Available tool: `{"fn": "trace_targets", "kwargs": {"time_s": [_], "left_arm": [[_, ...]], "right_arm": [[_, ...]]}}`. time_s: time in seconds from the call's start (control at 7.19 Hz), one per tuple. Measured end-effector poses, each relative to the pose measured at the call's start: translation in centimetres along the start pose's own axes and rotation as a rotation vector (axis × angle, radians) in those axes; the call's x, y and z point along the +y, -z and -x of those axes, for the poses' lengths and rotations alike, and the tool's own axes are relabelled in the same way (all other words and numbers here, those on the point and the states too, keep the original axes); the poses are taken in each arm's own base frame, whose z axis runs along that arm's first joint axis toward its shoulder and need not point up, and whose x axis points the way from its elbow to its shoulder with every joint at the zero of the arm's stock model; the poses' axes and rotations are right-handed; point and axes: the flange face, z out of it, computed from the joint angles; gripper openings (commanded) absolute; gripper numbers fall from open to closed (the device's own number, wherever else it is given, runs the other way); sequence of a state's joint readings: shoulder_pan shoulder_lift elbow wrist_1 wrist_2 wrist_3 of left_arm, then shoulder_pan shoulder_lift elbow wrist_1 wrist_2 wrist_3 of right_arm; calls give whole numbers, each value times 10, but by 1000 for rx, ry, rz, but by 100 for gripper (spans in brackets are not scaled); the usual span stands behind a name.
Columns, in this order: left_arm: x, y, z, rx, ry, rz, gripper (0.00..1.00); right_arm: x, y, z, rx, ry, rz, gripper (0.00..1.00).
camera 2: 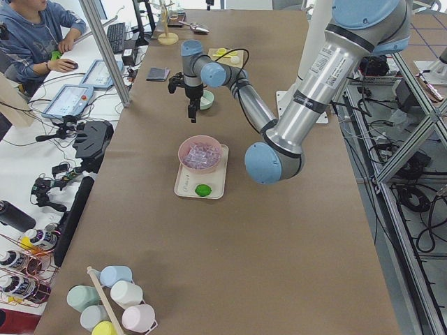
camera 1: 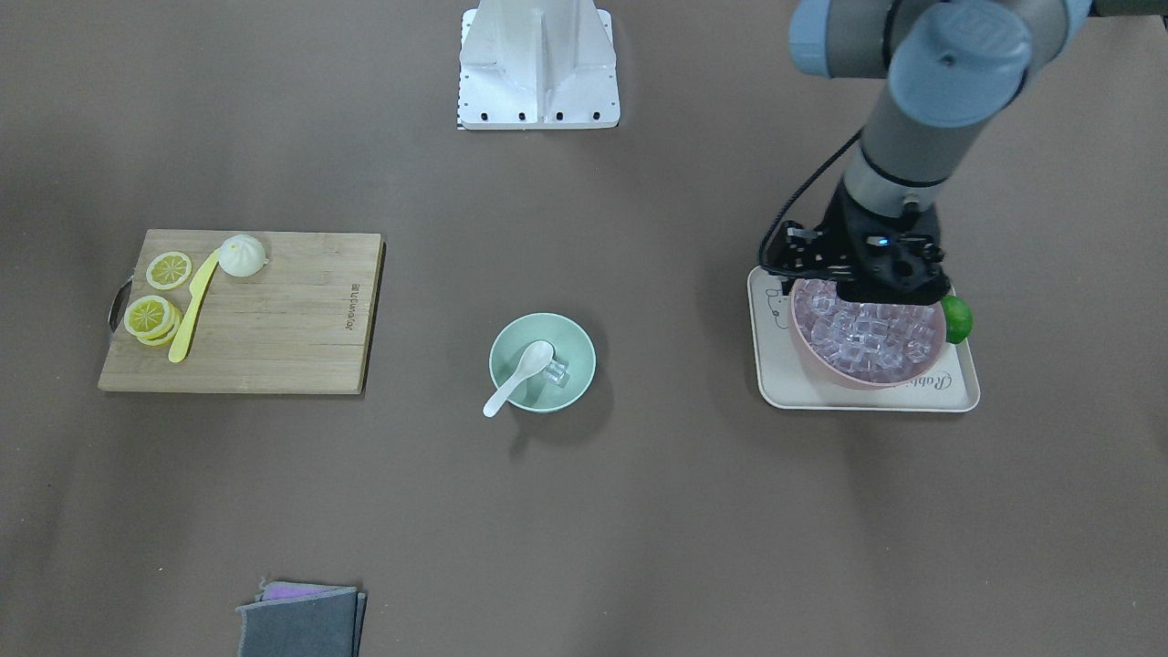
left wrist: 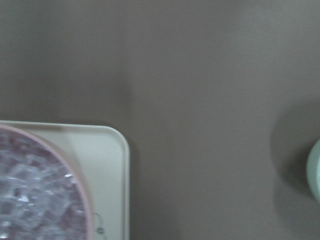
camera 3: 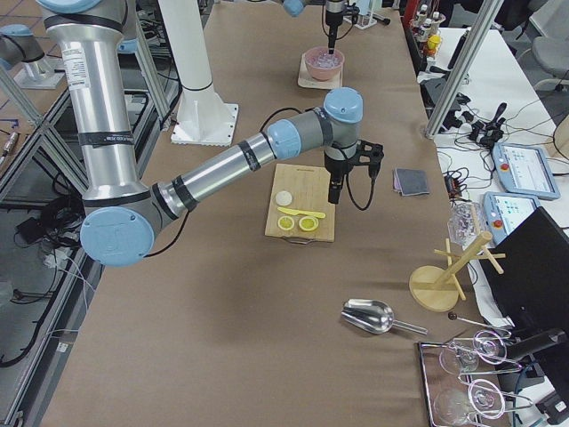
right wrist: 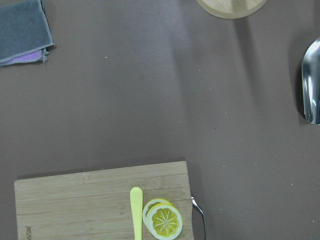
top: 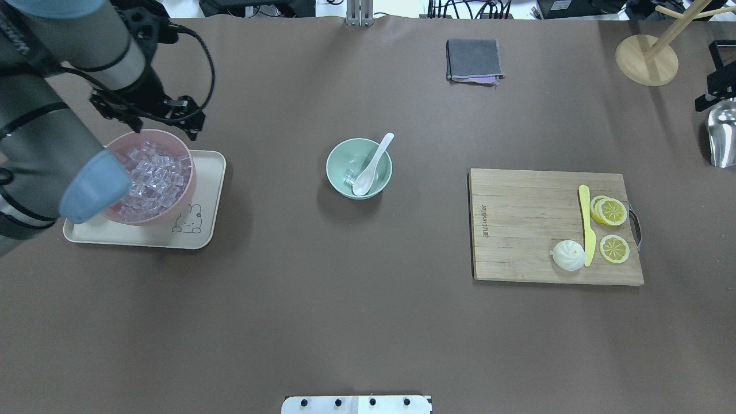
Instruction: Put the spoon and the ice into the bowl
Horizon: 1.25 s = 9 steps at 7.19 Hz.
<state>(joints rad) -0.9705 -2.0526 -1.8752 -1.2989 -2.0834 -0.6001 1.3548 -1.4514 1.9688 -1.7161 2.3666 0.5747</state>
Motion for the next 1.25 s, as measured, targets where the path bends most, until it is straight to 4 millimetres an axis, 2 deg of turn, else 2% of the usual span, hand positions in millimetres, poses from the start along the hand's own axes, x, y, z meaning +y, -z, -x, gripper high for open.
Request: {"fn": "trace_targets", "kwargs": {"time_s": [0.28,0.56,0.7,0.83,1.11,1.25], "left_arm": [[9,14,131,-66,-127,4,98],[37,23,250,-51,-214,37,98],[56,23,294,-44,-225,47,98],[79,17,327,-43,-220,55,98],[131,-11,383,-44,-165,79,98],[149,-16,408,-35,-125,72,98]], "right_arm": [[3,-5,-21,14,68,11,100],[6,-8,-40,24,120,20,100],[7,-10,-50,28,140,26,100],[9,-12,-62,34,163,33,100],[17,-15,-89,46,200,43,100],[22,-18,-102,54,212,51,100]]}}
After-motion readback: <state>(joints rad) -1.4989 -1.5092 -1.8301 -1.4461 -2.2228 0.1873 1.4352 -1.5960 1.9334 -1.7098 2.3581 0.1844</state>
